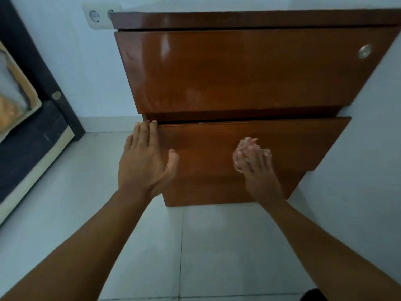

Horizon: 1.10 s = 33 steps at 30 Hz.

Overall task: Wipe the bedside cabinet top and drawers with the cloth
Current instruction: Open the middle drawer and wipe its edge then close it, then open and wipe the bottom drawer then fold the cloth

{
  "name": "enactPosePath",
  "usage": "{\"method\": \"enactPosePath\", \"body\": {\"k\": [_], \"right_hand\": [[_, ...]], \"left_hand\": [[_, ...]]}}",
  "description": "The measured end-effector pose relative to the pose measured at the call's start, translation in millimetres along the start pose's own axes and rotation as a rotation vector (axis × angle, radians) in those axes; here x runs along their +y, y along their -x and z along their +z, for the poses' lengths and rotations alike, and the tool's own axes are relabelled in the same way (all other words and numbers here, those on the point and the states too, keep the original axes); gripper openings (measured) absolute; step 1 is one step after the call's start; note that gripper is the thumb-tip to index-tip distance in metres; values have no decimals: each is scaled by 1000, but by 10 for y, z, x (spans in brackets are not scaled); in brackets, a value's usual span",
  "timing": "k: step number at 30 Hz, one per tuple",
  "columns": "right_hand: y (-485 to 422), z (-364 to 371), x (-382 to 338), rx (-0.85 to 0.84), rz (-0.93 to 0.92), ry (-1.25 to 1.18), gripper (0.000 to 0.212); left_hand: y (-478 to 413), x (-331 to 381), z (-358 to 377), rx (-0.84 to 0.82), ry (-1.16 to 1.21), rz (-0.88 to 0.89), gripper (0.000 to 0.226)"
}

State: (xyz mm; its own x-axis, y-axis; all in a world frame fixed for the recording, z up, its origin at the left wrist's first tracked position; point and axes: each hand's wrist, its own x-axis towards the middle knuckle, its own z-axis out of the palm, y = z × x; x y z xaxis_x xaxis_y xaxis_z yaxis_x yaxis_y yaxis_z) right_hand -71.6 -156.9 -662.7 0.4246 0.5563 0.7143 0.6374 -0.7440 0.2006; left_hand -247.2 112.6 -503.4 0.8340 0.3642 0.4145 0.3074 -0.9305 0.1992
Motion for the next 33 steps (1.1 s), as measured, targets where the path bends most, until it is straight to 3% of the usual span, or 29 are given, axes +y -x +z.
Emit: {"method": "enactPosePath", "body": {"k": [6,9,12,16,18,21,23,27,33], "right_hand": [[223,-281,668,-35,345,1,84],[168,-477,814,27,652,-76,80],[73,-654,756,94,751,-167,79],[-140,-1013,421,235,947,-318,44],[-261,-1216,269,102,932,-345,39],[-357,-1439,69,-230,780,-369,39],[-354,-1471,-36,-270,625,-284,35],[-295,-1296,-149,-512,518,-102,78],[-377,-1149,-102,-541,539,-160,77]], "left_hand": [[20,26,-5,-4,-11,3,84],[20,25,0,-14,-8,19,85],[26,14,9,-18,-8,16,86],[18,2,20,-62,-45,13,88],[42,-11,14,-97,-36,2,88],[284,-14,93,-102,5,-36,85],[480,-15,209,-113,17,-59,81],[496,-37,428,-205,-5,-88,80],[255,-91,519,-205,-43,-57,81]]}}
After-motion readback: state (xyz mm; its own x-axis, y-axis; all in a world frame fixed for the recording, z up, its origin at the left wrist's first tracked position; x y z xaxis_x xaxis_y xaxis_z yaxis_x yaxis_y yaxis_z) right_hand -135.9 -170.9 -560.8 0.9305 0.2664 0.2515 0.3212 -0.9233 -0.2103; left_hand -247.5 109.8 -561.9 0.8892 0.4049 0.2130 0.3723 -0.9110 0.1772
